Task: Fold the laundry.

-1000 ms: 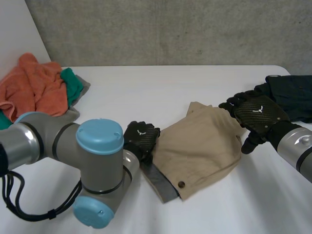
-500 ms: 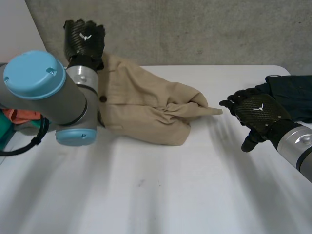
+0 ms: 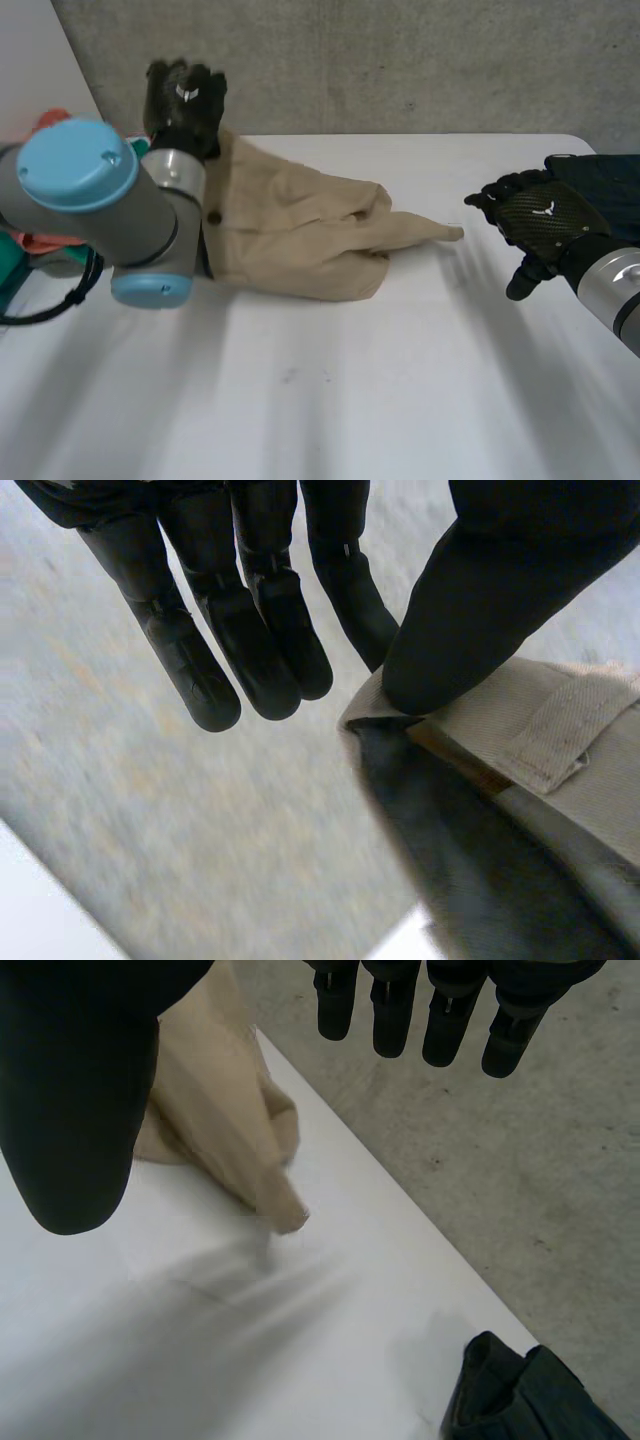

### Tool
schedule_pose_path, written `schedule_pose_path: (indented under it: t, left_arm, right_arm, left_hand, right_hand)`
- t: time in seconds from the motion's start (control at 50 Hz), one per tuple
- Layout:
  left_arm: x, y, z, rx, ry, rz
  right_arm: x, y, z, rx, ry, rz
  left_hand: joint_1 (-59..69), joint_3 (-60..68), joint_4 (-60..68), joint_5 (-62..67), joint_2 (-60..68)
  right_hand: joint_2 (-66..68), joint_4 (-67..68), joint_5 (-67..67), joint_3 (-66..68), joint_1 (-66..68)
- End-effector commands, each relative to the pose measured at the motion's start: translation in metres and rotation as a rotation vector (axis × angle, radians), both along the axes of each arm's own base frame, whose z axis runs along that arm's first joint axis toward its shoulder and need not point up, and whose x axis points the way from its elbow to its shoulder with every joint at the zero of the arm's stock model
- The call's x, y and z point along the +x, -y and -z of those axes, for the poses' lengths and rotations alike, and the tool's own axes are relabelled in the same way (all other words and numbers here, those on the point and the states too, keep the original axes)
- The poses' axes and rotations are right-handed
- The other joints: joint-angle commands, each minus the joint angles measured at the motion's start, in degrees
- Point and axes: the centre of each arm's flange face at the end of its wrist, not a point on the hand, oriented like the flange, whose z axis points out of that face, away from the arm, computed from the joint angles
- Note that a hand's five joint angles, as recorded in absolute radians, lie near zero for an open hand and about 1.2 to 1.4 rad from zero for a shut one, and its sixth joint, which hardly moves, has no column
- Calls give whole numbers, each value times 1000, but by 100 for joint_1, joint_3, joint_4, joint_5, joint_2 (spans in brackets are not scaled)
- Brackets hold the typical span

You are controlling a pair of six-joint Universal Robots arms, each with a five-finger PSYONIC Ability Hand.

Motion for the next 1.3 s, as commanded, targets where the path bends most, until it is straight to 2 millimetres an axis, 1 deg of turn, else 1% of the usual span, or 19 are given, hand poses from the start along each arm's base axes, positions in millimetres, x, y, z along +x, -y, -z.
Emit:
schedule_pose_path:
  t: [0.02,0.1,0.12,0.2,0.22,0.24,0.26,0.32,0.4,0.46,0.52,0.6,0.66,0.76,0.9,0.98,1.1,1.18,1.3]
  left_arm:
    - [-63,-47,-51,-132,-155,300]
    - [-104,-84,-29,-53,-195,542]
    - [-123,-102,-11,8,-206,648]
    - [-150,-142,25,146,-203,841]
    - [-152,-147,29,166,-198,866]
    - [-153,-151,33,183,-192,882]
    - [-153,-155,38,211,-178,902]
    - [-150,-157,36,221,-172,901]
    - [-140,-156,4,175,-201,878]
    - [-108,-130,-24,135,-229,769]
    - [-85,-117,-40,109,-239,708]
    - [-57,-111,-51,103,-241,648]
    - [-39,-113,-43,144,-226,610]
    - [0,-91,-6,297,-180,470]
    - [9,-87,53,473,-40,401]
    - [22,-71,85,516,89,313]
    - [45,-53,96,545,91,186]
    - [49,-57,97,563,73,175]
    - [55,-72,90,568,42,179]
  right_arm:
    - [-10,15,-14,-63,47,114]
    - [-24,26,-19,-90,46,195]
    - [-27,28,-19,-93,44,205]
    - [-36,33,-21,-99,46,238]
    - [-37,35,-21,-98,47,244]
    - [-42,37,-21,-97,49,259]
    - [-43,38,-21,-97,51,263]
    - [-49,41,-21,-97,50,280]
    - [-52,44,-24,-108,51,286]
    - [-51,45,-28,-123,51,278]
    - [-50,46,-31,-129,48,274]
    - [-30,34,-38,-138,58,184]
    - [-11,16,-43,-115,68,90]
    - [9,-17,-40,34,60,-9]
    - [44,-63,-27,204,128,-133]
    - [54,-74,-33,259,235,-119]
    - [78,-88,-37,294,305,-127]
    - [119,-95,-16,297,236,-103]
    - [150,-97,7,278,183,-55]
  left_hand:
    - [1388,1146,1125,1501,1128]
    - [1388,1146,1125,1501,1128]
    - [1388,1146,1125,1501,1128]
    - [1388,1146,1125,1501,1128]
    - [824,582,561,937,564]
    - [-564,-806,-827,-451,-824]
    - [-2926,-3168,-3189,-2813,-3185]
    - [-4375,-4617,-4638,-4262,-4635]
    - [-4733,-4975,-4996,-4620,-4992]
    - [-4750,-4991,-5013,-4637,-5009]
    - [-4750,-4991,-5013,-4637,-5009]
    - [-4733,-4975,-4996,-4620,-4993]
    - [-4733,-4975,-4996,-4620,-4992]
    - [-4666,-4907,-4929,-4553,-4925]
    - [-4699,-4941,-4962,-4586,-4959]
    - [-4699,-4941,-4962,-4586,-4959]
    - [-4666,-4907,-4929,-4553,-4925]
    - [-4699,-4941,-4962,-4586,-4959]
    - [-4750,-4991,-5013,-4637,-5009]
  right_hand:
    - [-222,-252,-245,-246,-329]
    - [-222,-252,-245,-246,-329]
    - [-222,-252,-245,-246,-329]
    - [-222,-252,-245,-246,-329]
    - [-222,-252,-245,-246,-329]
    - [-222,-252,-245,-246,-329]
    - [-222,-252,-245,-246,-329]
    - [-222,-252,-245,-246,-329]
    - [-222,-252,-245,-246,-329]
    - [-222,-252,-245,-246,-329]
    - [-222,-252,-245,-246,-329]
    - [-222,-252,-245,-246,-329]
    - [-222,-252,-245,-246,-329]
    - [-222,-252,-245,-246,-329]
    - [-222,-252,-245,-246,-329]
    - [-222,-252,-245,-246,-329]
    - [-222,-252,-245,-246,-329]
    - [-222,-252,-245,-246,-329]
    - [-222,-252,-245,-246,-329]
